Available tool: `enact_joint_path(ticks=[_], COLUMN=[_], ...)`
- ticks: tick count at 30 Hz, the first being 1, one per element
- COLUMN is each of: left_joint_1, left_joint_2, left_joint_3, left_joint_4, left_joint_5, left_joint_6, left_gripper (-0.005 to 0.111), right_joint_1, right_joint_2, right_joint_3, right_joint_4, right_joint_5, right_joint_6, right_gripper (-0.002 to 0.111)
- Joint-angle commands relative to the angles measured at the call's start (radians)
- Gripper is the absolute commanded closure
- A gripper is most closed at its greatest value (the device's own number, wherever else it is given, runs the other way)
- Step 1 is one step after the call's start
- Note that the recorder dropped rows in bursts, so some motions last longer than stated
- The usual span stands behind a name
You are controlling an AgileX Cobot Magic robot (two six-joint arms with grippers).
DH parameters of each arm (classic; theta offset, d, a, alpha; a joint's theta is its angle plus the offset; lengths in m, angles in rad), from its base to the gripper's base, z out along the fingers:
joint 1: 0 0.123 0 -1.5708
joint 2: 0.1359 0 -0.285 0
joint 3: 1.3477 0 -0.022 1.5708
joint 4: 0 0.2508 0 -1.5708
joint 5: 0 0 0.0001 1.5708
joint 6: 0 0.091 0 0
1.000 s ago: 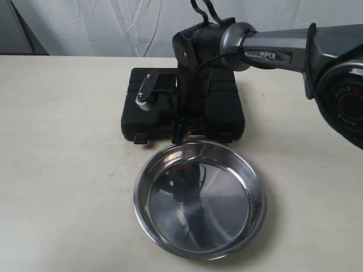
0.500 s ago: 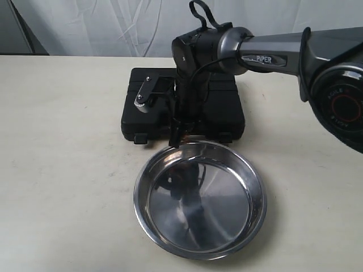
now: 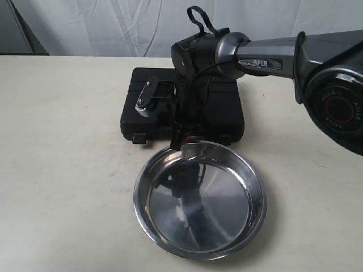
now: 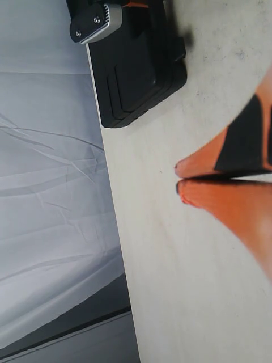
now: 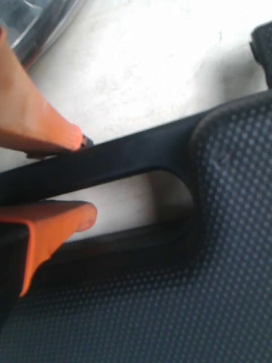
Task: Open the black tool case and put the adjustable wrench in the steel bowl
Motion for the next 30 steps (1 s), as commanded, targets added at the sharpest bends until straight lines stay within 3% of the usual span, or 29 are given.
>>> enact_joint_path(ticks=[1, 15, 30], left_joint_1=[-0.004, -0.004, -0.004], left_joint_2=[0.004, 0.004, 0.004], left_joint_3=[-0.002, -0.002, -0.002], left_joint_4=[-0.002, -0.002, -0.002], left_joint_5=[-0.005, -0.005, -0.007], left_joint_6=[-0.001, -0.001, -0.001], left_gripper=[0.106, 0.106, 0.106], right_joint_1=[-0.002, -0.002, -0.002], right_joint_2=[-0.007, -0.007, -0.018], right_joint_3=[-0.002, -0.103, -0.103], right_joint_4=[0.003, 0.048, 0.182], right_joint_5=[0.039, 0.14, 0.147], right_joint_6=[0.014, 0.016, 0.016], right_gripper=[0.089, 0.089, 0.089])
